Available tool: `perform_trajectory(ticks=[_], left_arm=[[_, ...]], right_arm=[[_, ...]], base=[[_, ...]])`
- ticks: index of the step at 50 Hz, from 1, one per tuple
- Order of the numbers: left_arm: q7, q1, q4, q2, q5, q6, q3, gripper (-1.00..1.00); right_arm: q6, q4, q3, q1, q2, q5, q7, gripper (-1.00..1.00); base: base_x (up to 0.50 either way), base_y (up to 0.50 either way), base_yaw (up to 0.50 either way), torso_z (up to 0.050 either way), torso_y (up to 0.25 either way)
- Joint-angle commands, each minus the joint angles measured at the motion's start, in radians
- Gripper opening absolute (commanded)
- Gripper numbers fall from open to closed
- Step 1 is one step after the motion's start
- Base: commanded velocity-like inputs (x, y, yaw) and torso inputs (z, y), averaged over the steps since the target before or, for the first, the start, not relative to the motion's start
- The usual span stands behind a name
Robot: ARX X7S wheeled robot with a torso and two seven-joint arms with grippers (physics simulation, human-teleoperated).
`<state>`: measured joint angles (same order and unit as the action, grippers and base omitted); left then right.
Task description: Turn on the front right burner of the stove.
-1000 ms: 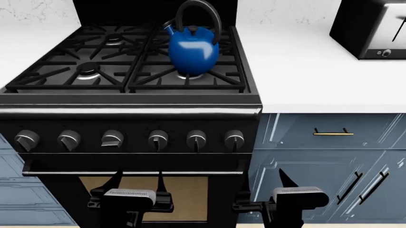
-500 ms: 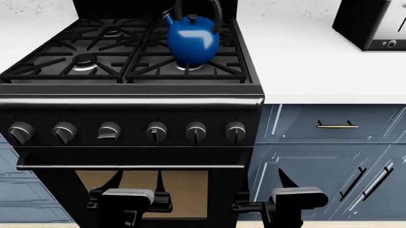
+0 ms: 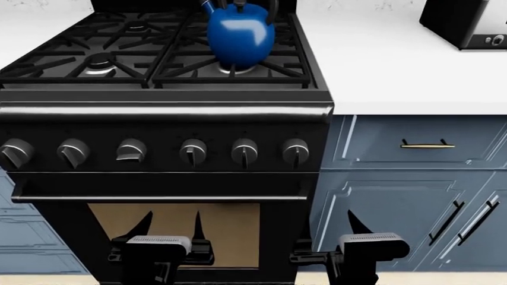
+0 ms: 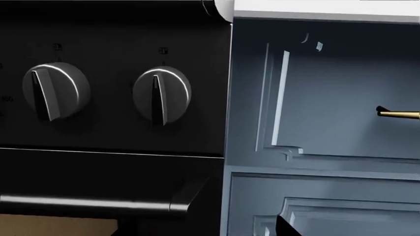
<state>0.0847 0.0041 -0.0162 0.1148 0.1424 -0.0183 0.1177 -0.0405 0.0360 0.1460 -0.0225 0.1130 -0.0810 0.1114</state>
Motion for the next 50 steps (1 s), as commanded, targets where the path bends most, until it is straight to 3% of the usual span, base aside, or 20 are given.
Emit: perform_trajectory(ticks=[1,10,50], left_arm=[[0.011,-0.002,0.005,0.01,0.012,-0.003,0.01,1.0],[0.015,0.007,0.005,0.012,0.031,-0.05,0.005,1.0],[0.041,-0.004,0.028,0.036,0.069,-0.058,0.03,1.0]], right_arm=[[0.001,-0.004,0.012,0.0,0.009,-0.009,0.013,1.0],[0.005,-0.008,0.025,0.0,0.017,-0.002,0.027,1.0],[0.002,-0.017,0.061,-0.003,0.044,-0.009,0.06,1.0]], base=[[0.0,0.0,0.0,-0.048,0.0],[0.0,0.0,0.0,-0.044,0.0],[0.03,0.01,0.0,0.0,0.0]])
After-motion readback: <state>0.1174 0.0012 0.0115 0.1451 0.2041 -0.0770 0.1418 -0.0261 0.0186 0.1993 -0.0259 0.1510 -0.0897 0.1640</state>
